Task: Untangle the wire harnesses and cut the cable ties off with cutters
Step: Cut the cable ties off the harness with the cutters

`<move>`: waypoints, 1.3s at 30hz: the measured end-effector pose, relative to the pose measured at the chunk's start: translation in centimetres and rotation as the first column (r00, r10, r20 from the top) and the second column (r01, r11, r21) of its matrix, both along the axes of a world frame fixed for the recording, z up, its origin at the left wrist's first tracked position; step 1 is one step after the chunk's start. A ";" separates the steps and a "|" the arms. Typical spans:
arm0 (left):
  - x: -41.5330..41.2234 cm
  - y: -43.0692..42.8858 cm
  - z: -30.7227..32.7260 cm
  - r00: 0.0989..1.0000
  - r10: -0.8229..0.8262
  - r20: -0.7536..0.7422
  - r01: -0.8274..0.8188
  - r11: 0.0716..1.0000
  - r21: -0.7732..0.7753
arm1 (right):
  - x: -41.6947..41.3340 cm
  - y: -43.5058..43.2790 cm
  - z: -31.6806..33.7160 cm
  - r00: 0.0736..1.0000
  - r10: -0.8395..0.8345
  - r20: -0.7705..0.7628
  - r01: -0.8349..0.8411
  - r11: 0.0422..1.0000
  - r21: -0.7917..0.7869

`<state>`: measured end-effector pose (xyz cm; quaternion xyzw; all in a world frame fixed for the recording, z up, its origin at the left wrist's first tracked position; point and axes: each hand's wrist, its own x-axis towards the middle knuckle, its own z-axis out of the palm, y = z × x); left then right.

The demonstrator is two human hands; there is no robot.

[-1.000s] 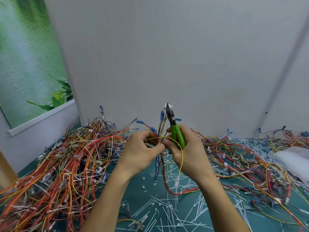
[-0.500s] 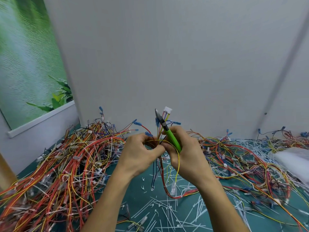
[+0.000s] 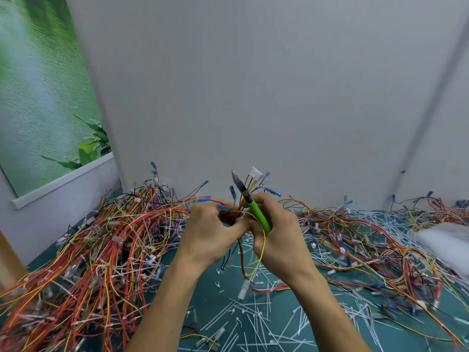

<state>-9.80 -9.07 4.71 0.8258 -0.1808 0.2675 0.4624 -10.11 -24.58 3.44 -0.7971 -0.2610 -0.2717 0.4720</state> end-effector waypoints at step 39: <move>1.5 3.7 0.9 0.967 -0.196 0.162 0.220 0.326 -0.919 | 1.7 -3.4 0.7 0.969 -0.096 -0.227 0.190 0.878 0.439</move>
